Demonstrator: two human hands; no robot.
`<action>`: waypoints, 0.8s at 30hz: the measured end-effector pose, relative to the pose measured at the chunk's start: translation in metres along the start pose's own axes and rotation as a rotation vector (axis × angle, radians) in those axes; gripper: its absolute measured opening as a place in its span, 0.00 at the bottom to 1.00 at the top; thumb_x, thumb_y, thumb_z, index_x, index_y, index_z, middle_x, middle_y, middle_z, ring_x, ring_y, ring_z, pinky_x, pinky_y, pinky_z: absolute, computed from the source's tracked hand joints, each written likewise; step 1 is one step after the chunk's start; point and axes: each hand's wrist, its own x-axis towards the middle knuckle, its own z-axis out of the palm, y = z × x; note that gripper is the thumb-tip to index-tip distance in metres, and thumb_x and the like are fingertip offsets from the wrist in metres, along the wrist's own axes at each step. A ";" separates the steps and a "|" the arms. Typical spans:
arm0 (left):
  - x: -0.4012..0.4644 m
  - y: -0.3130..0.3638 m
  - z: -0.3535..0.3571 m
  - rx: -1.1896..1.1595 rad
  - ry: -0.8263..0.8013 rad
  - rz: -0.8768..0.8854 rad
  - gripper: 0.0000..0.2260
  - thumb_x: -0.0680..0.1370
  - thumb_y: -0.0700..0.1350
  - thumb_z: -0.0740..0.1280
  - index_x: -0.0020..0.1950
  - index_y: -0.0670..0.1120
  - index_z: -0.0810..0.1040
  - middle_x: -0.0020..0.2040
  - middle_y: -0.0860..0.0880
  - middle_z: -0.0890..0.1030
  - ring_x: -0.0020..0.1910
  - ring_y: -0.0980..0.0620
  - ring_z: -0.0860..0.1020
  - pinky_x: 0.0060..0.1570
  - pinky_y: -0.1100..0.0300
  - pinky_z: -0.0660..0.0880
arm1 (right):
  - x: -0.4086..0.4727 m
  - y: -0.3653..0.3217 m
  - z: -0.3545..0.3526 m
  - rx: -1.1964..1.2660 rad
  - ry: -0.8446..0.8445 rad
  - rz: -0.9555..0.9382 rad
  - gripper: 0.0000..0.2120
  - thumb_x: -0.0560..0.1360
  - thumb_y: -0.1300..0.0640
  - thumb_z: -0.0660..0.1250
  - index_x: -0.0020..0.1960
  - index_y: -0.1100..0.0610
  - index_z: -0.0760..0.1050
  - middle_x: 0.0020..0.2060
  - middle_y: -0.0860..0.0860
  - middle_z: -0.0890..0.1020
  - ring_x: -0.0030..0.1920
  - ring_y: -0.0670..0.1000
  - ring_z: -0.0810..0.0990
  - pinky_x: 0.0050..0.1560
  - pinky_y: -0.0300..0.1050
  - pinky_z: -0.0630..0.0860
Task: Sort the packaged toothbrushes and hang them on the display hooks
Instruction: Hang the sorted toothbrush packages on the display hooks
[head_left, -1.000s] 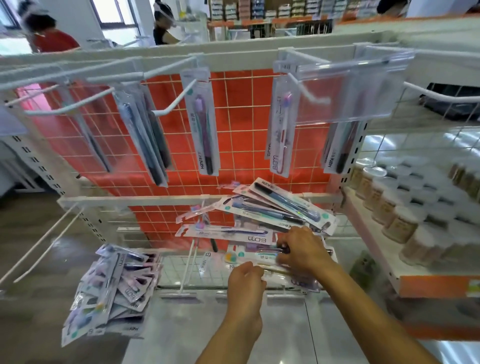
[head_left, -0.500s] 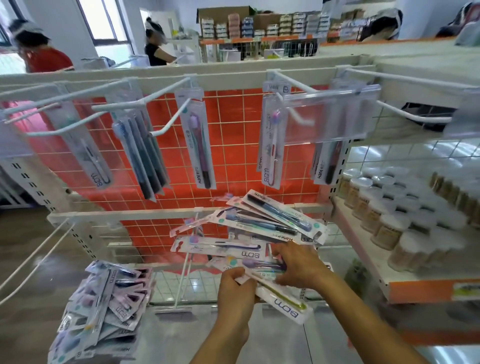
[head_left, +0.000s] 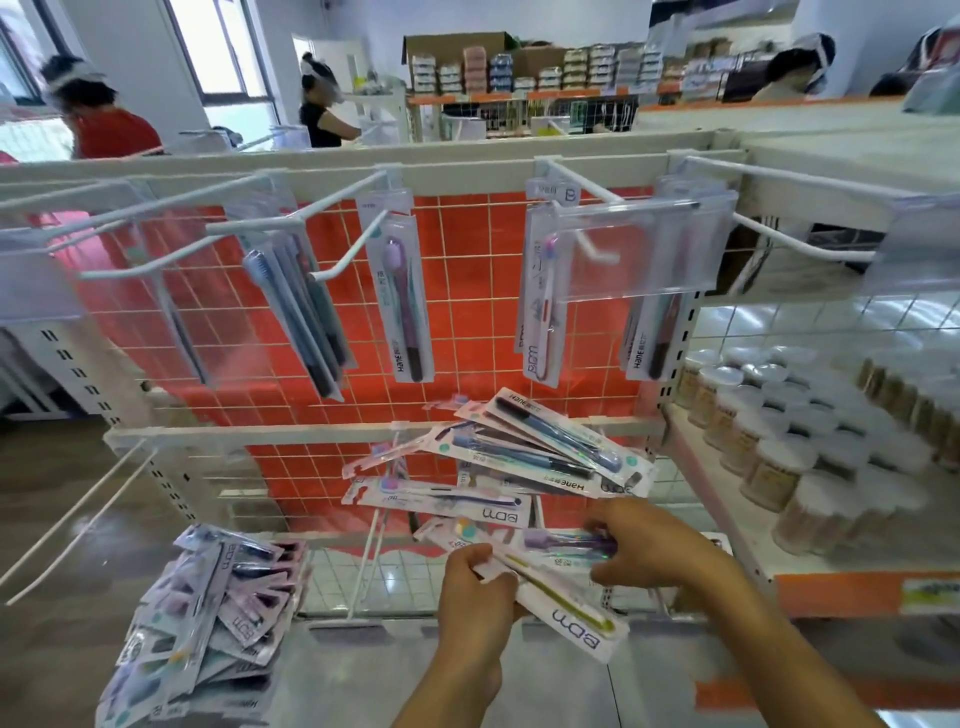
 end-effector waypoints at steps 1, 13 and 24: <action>-0.001 0.000 -0.001 0.005 0.002 -0.002 0.14 0.78 0.31 0.59 0.59 0.46 0.69 0.58 0.43 0.75 0.49 0.44 0.80 0.37 0.59 0.78 | -0.002 0.000 -0.004 0.007 -0.009 0.003 0.09 0.66 0.51 0.70 0.44 0.51 0.74 0.40 0.47 0.78 0.39 0.47 0.75 0.39 0.43 0.72; -0.022 0.016 -0.027 -0.089 -0.067 0.141 0.26 0.77 0.31 0.61 0.66 0.58 0.63 0.54 0.46 0.80 0.48 0.44 0.81 0.39 0.51 0.81 | -0.021 -0.020 -0.030 0.256 0.048 0.065 0.27 0.67 0.49 0.76 0.62 0.45 0.69 0.50 0.44 0.74 0.50 0.45 0.75 0.52 0.40 0.72; -0.023 0.029 -0.061 -0.095 -0.129 0.157 0.13 0.77 0.33 0.62 0.57 0.46 0.75 0.49 0.47 0.84 0.50 0.44 0.81 0.48 0.51 0.77 | -0.012 -0.054 -0.024 0.661 0.290 0.084 0.11 0.73 0.61 0.68 0.50 0.47 0.76 0.45 0.47 0.82 0.46 0.50 0.80 0.49 0.49 0.77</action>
